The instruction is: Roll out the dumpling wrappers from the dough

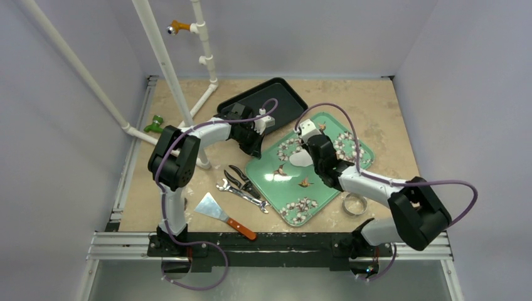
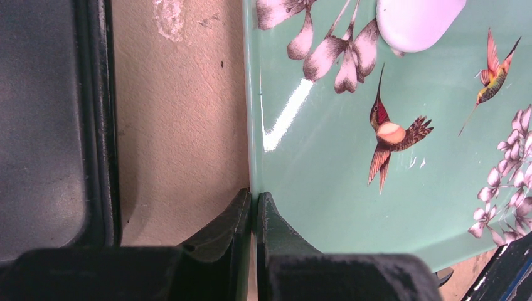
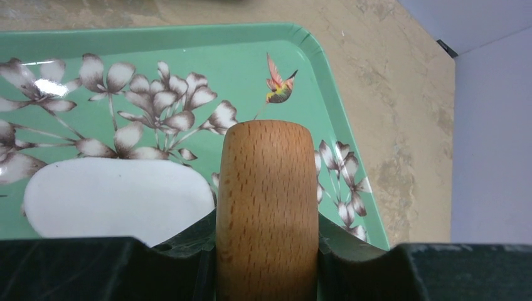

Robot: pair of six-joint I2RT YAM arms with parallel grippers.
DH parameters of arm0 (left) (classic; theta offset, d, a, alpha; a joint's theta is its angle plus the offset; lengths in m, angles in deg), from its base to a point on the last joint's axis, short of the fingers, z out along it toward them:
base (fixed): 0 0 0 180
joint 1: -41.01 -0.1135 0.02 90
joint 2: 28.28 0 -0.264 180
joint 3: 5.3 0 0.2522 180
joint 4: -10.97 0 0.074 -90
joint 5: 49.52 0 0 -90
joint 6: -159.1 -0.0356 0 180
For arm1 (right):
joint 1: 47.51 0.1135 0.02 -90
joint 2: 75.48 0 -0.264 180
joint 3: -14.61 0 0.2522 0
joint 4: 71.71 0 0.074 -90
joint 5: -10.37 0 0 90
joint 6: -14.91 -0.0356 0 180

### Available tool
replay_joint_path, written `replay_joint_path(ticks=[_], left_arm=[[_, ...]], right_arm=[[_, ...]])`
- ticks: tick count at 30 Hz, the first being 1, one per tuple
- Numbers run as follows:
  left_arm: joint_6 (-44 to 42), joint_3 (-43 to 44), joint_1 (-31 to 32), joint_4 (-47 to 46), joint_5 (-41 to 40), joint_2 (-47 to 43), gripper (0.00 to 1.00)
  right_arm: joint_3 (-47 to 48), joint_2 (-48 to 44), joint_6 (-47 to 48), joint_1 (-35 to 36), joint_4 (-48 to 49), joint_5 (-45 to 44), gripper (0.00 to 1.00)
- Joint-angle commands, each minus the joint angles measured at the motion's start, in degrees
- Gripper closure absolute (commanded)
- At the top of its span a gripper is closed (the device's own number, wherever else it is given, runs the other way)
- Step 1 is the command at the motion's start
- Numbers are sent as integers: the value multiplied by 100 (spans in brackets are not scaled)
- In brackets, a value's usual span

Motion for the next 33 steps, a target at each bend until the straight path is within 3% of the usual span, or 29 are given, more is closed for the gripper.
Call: replay_joint_path(ticks=[1,6,9,14,24,33], left_arm=[[-70,29,-123,-13,-19,7,100],[-66,29,-132,-15,-10,8,100],[-69,35,-136,-14,3,11,100],[-64,35,-145,-14,7,10,100],[-71,38,-141,-14,8,11,100],[-65,38,-141,-2,17,19,100]], right_arm=[[557,-545,-293,43,-1185,291,100],[797,-1028,-147,602,-913,589,100],[724,-1010,-186,909,-601,1208,100],[409,-888,-835,947,127,1715,100],[17,-436,-963,789,470,1442,100],[423,179,-633,768,-841,405,100]])
